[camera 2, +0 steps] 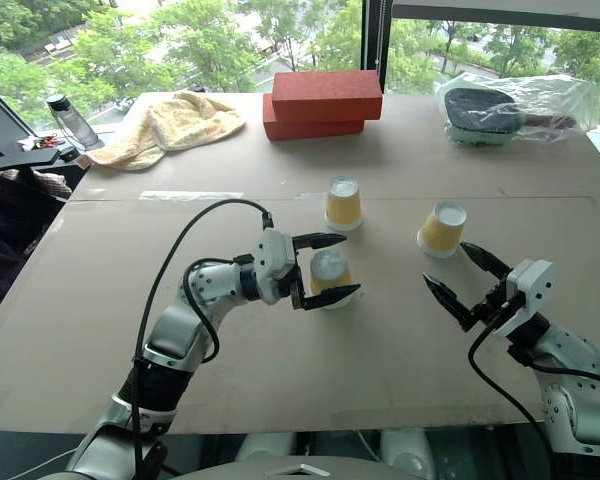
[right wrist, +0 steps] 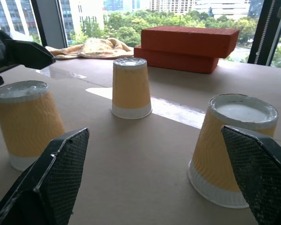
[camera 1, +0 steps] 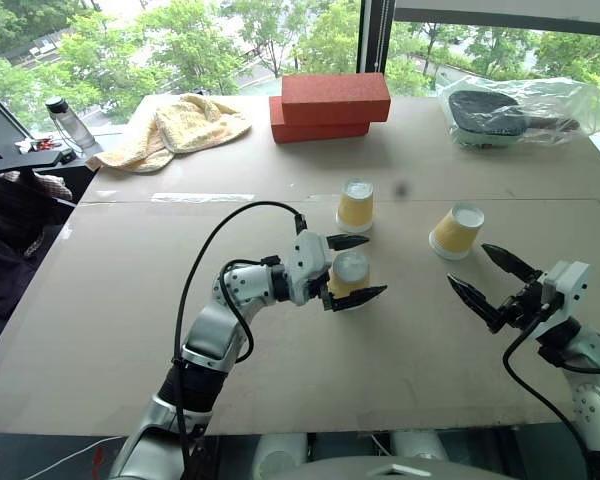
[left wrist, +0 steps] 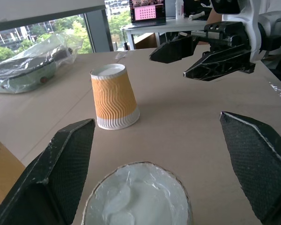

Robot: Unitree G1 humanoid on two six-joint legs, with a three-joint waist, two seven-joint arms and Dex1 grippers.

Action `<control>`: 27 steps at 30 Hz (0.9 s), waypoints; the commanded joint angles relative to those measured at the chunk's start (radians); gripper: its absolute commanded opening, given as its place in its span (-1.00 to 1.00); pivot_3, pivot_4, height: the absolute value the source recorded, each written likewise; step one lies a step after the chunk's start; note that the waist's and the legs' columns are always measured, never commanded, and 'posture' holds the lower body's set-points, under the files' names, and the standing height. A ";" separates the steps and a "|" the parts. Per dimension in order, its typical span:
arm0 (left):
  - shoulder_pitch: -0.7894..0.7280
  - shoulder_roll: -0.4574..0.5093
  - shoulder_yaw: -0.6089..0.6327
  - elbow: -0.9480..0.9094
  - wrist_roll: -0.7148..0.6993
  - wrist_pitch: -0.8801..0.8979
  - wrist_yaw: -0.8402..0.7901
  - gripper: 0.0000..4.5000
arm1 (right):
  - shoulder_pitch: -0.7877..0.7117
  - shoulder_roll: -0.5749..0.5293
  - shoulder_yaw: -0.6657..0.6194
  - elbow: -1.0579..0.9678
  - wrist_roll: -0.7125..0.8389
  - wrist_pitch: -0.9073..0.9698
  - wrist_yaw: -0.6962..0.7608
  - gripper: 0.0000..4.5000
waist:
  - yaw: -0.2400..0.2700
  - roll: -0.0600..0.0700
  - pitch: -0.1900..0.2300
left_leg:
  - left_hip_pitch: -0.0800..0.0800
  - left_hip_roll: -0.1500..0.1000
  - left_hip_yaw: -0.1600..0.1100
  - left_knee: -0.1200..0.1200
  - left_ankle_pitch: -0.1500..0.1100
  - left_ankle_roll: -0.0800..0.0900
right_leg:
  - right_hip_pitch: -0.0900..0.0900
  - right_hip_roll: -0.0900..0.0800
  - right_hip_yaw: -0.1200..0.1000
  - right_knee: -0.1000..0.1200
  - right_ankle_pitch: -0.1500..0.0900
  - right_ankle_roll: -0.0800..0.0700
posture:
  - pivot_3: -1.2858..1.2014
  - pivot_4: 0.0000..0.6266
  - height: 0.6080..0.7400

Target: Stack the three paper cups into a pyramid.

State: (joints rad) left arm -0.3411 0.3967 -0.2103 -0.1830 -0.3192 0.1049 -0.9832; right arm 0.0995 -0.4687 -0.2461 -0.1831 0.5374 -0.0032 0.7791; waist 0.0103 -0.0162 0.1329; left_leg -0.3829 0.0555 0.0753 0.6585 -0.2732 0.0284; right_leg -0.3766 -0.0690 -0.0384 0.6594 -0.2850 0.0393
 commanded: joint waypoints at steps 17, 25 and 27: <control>-0.181 0.349 0.226 -0.220 -0.319 0.532 -0.031 0.94 | -0.411 0.090 0.042 0.446 -0.163 -0.060 -0.120 1.00 | -0.012 0.004 0.012 | -0.005 0.000 -0.003 0.000 0.003 -0.005 | -0.003 0.001 0.003 0.000 -0.002 0.004 | 0.03 -0.52 0.85; -0.165 0.355 0.231 -0.230 -0.314 0.527 -0.025 1.00 | -0.403 0.094 0.033 0.422 -0.106 -0.065 -0.044 -0.03 | -0.019 0.004 0.012 | -0.003 0.000 -0.002 0.000 0.003 -0.005 | -0.003 0.001 0.006 0.001 -0.002 0.004 | 0.03 -0.52 0.85; -0.161 0.360 0.236 -0.229 -0.318 0.527 -0.029 1.00 | -0.400 0.090 0.036 0.415 -0.110 -0.069 -0.033 -0.04 | -0.020 0.004 0.012 | -0.004 0.000 -0.002 0.000 0.003 -0.005 | -0.003 0.001 0.006 0.001 -0.002 0.004 | 0.03 -0.52 0.85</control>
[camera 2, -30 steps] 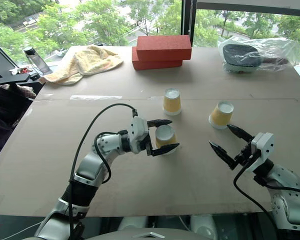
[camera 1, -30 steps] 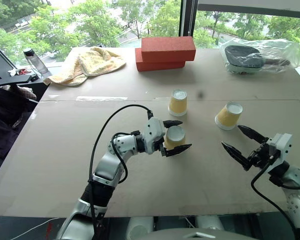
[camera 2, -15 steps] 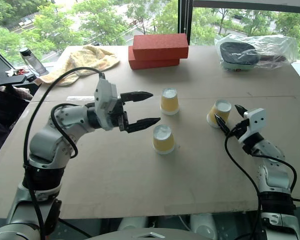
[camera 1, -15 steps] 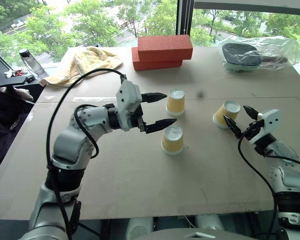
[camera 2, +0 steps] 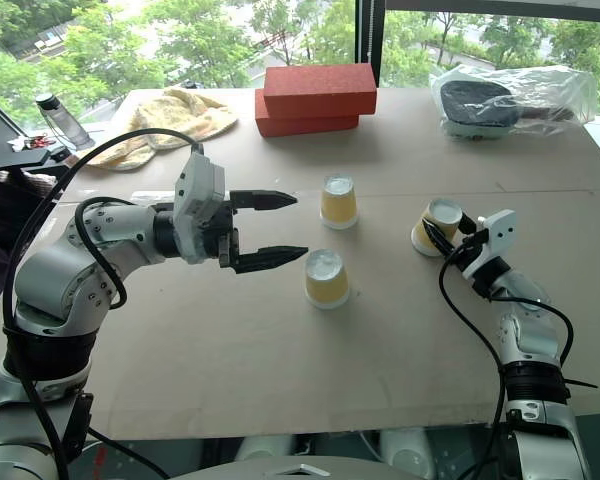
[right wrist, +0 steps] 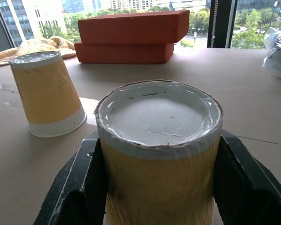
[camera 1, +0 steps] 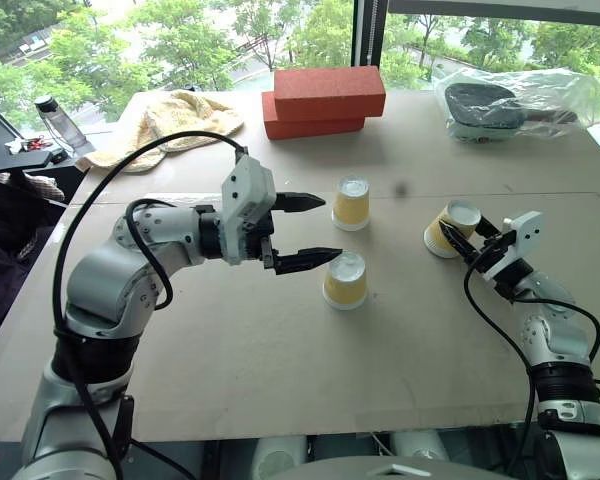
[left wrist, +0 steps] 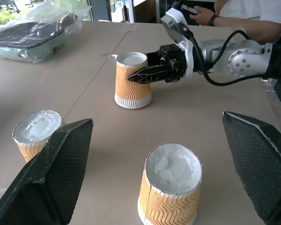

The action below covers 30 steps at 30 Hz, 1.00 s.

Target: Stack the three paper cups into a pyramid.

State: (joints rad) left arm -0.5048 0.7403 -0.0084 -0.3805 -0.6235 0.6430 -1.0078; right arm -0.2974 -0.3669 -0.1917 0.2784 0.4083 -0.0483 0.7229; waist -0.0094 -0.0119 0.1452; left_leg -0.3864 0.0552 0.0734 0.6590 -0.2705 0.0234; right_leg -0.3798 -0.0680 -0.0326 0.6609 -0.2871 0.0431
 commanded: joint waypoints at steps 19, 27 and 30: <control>0.360 0.132 0.234 -0.147 -0.056 -0.054 -0.053 1.00 | 0.236 -0.064 0.304 -0.470 -0.043 0.091 0.197 -0.04 | -0.001 -0.005 0.003 | 0.002 0.001 0.000 -0.002 0.000 0.000 | 0.000 -0.001 0.001 0.000 0.000 0.000 | 0.03 -0.52 0.85; 0.388 0.128 0.247 -0.148 -0.057 -0.073 -0.044 1.00 | 0.206 -0.084 0.262 -0.468 -0.004 0.114 0.216 0.81 | -0.001 -0.005 0.003 | 0.002 0.001 0.001 -0.002 0.000 0.000 | 0.000 -0.001 0.000 0.000 0.000 0.000 | 0.03 -0.52 0.85; 0.405 0.127 0.261 -0.144 -0.060 -0.085 -0.045 1.00 | 0.229 -0.145 0.234 -0.515 0.020 0.162 0.231 0.98 | 0.000 -0.005 0.003 | 0.002 0.001 0.001 -0.002 0.000 0.000 | 0.000 -0.001 0.000 0.000 0.000 0.000 | 0.03 -0.52 0.85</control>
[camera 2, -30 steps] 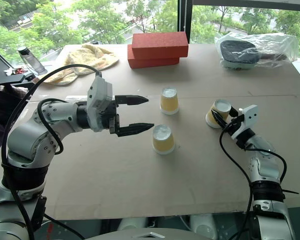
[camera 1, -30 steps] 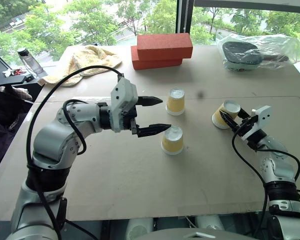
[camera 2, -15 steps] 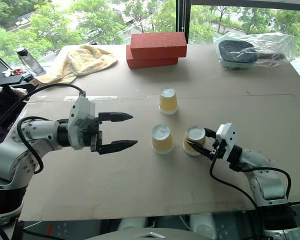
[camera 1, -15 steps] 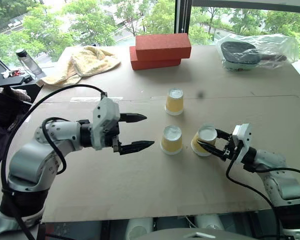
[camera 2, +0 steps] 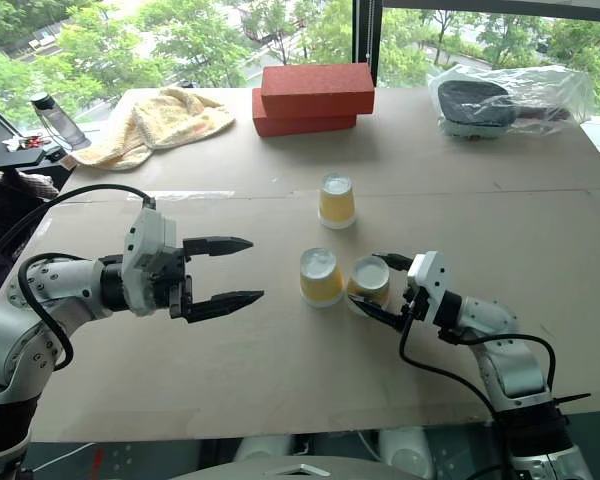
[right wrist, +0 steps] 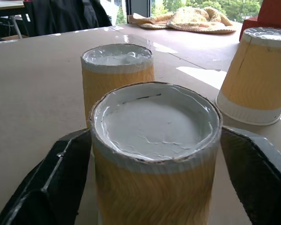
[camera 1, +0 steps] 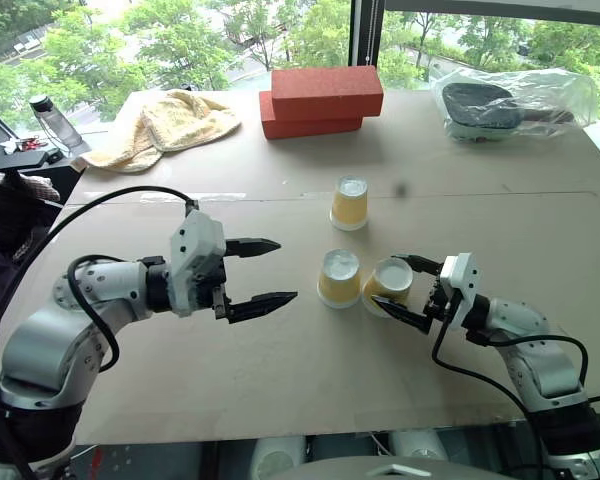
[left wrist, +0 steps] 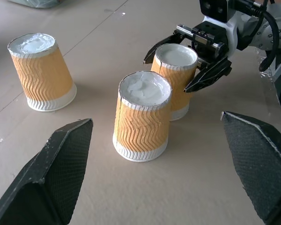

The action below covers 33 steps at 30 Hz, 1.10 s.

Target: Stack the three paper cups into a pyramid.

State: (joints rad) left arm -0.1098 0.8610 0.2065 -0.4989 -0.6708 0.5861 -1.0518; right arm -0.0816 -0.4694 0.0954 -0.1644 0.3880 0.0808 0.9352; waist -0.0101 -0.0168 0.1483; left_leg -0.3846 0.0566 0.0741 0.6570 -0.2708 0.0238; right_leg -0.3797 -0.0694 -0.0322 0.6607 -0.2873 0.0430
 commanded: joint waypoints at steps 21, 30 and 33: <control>0.123 0.054 0.372 0.067 -0.216 0.010 -0.052 1.00 | -0.717 0.130 0.030 0.617 -0.046 0.066 0.013 0.98 | -0.001 -0.002 0.002 | -0.015 0.000 0.000 0.002 0.000 -0.001 | -0.015 0.000 -0.001 0.002 0.000 0.000 | 0.03 -0.52 0.85; 0.114 0.073 0.432 0.148 -0.175 -0.015 -0.031 1.00 | -0.868 0.251 -0.003 0.947 -0.152 -0.156 -0.075 0.98 | -0.013 -0.002 0.002 | -0.015 0.000 0.001 0.004 0.001 -0.001 | -0.016 0.000 -0.001 0.004 0.001 0.000 | 0.03 -0.52 0.85; 0.124 0.063 0.416 0.146 -0.160 -0.028 -0.035 1.00 | -0.896 0.276 -0.015 1.009 -0.171 -0.189 -0.095 0.98 | -0.020 -0.002 0.002 | -0.015 0.000 0.001 0.003 0.001 -0.001 | -0.016 -0.001 -0.001 0.003 0.001 0.000 | 0.03 -0.52 0.85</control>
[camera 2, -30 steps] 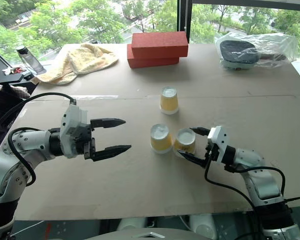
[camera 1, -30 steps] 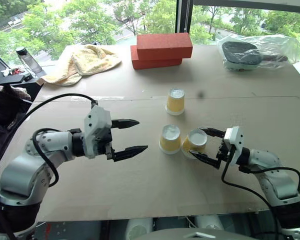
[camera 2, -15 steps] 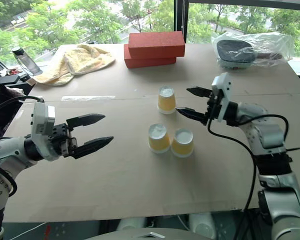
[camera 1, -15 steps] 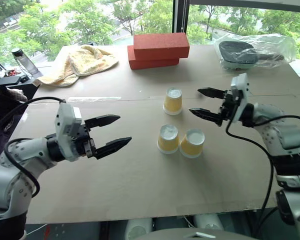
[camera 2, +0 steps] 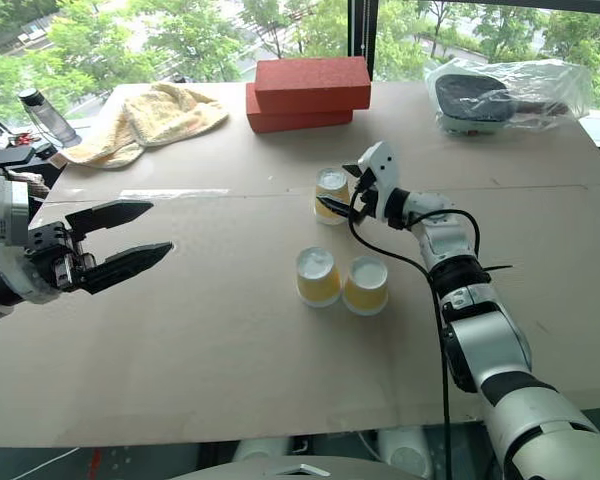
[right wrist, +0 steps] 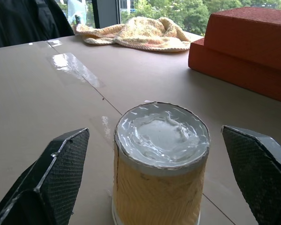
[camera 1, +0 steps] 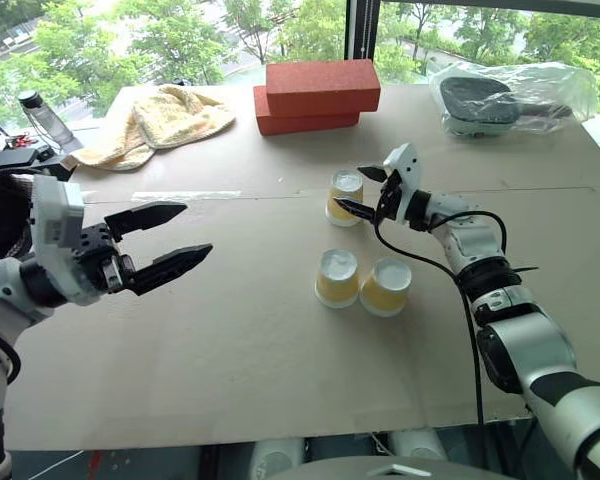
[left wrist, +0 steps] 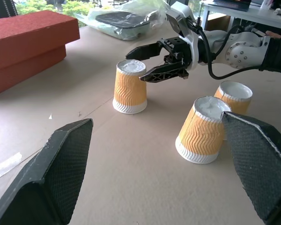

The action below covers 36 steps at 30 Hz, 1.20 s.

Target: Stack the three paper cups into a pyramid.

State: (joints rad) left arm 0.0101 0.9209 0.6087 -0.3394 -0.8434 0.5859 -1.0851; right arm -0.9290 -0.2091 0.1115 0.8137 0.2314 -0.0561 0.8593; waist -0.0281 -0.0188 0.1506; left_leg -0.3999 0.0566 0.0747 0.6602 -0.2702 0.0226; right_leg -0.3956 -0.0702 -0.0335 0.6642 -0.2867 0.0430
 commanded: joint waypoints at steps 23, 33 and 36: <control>-0.087 0.032 -0.111 -0.021 0.017 -0.055 -0.092 1.00 | 0.041 -0.109 -0.105 -0.400 0.140 0.227 0.234 -0.13 | 0.000 0.001 0.000 | -0.001 0.000 -0.001 0.000 0.000 -0.001 | 0.000 -0.001 -0.001 0.000 0.000 0.000 | 0.03 -0.52 0.85; -0.384 0.049 -0.357 -0.002 0.016 -0.022 -0.176 1.00 | 0.290 -0.411 -0.143 -1.078 0.444 0.743 0.251 -0.13 | 0.018 0.001 0.000 | 0.000 -0.001 -0.001 -0.001 0.000 0.000 | 0.000 0.001 -0.001 0.000 0.000 0.000 | 0.03 -0.52 0.85; -0.459 0.043 -0.419 0.021 0.018 -0.020 -0.219 1.00 | 0.361 -0.431 -0.151 -1.151 0.450 0.760 0.206 -0.13 | 0.016 0.001 0.000 | 0.000 -0.002 0.000 0.000 0.000 0.000 | 0.000 0.001 0.000 0.000 0.000 0.000 | 0.03 -0.52 0.85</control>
State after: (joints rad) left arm -0.4328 0.9558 0.1945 -0.3168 -0.8247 0.5661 -1.2798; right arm -0.5667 -0.6255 -0.0116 -0.2832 0.6615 0.6991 1.0831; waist -0.0125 -0.0182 0.1510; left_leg -0.4000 0.0544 0.0743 0.6608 -0.2703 0.0227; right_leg -0.3955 -0.0687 -0.0332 0.6646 -0.2866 0.0431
